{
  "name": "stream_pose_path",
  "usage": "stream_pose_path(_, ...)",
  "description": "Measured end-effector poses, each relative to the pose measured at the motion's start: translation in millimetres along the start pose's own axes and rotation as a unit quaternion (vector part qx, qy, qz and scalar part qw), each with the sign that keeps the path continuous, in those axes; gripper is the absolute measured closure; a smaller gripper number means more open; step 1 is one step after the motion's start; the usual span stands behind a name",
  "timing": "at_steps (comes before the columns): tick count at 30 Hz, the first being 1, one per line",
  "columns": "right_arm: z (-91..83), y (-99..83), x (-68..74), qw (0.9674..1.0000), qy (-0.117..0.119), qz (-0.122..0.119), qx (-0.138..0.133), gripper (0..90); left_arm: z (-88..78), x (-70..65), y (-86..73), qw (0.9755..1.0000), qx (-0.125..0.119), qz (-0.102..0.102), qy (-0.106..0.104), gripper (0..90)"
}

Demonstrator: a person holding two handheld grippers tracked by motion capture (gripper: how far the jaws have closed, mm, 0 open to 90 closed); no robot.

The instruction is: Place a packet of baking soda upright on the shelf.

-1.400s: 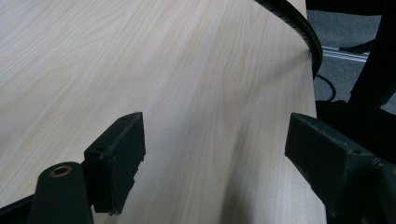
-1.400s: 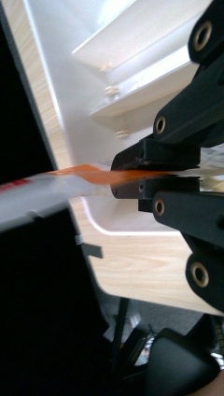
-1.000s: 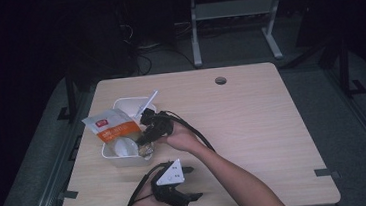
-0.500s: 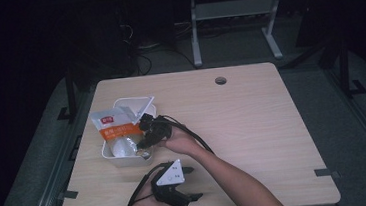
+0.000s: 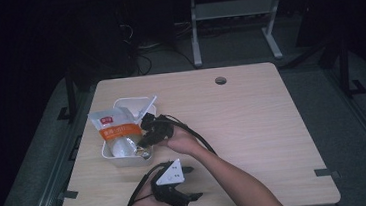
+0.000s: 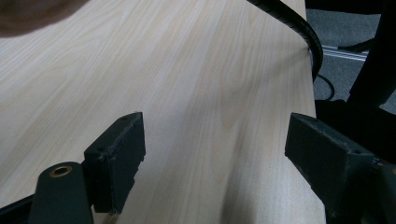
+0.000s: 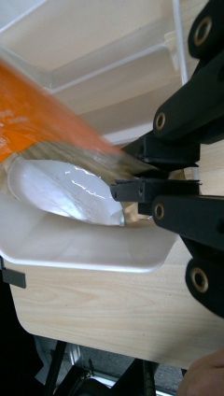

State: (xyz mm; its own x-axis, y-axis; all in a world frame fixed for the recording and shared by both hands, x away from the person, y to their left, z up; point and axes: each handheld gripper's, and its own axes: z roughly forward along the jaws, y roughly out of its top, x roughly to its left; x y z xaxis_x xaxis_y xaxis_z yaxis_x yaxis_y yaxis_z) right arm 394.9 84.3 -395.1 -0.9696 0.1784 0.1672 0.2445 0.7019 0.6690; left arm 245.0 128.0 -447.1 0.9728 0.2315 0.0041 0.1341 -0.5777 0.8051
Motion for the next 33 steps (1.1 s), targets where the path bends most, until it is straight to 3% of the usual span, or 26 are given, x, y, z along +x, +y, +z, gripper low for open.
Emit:
stream_pose_path(5, 12.8, -2.8, 4.0, 0.9992, -0.027, -0.018, 0.024, 84.8, -0.3, 0.4, 0.0, 1.0000, -0.001, -0.002, 0.002, 19.8)
stream_pose_path(11, 4.5, -4.8, -3.6, 0.9999, -0.003, 0.009, 0.004, 77.2, -0.8, 1.5, -0.4, 1.0000, -0.002, -0.002, 0.002, 19.8)
stream_pose_path(17, -11.2, -0.9, -7.0, 0.9993, 0.002, 0.021, -0.030, 83.2, -0.4, 1.3, -0.3, 1.0000, 0.000, -0.003, 0.001, 19.8)
stream_pose_path(20, -10.8, -1.9, -9.5, 0.9993, 0.008, 0.026, -0.024, 88.9, 0.1, 1.7, -0.4, 1.0000, 0.001, -0.003, 0.001, 19.8)
stream_pose_path(24, -7.4, -4.8, -10.6, 0.9994, 0.007, 0.029, -0.016, 89.7, 0.5, 2.0, -0.7, 1.0000, 0.002, -0.005, 0.001, 19.8)
stream_pose_path(29, -8.8, -5.0, -11.1, 0.9993, 0.010, 0.033, -0.012, 85.8, 0.4, 2.0, -0.9, 1.0000, 0.002, -0.005, 0.003, 19.8)
stream_pose_path(33, -13.4, -5.3, -11.5, 0.9989, 0.013, 0.037, -0.026, 83.4, 0.3, 2.8, -1.2, 1.0000, 0.003, -0.005, 0.003, 19.8)
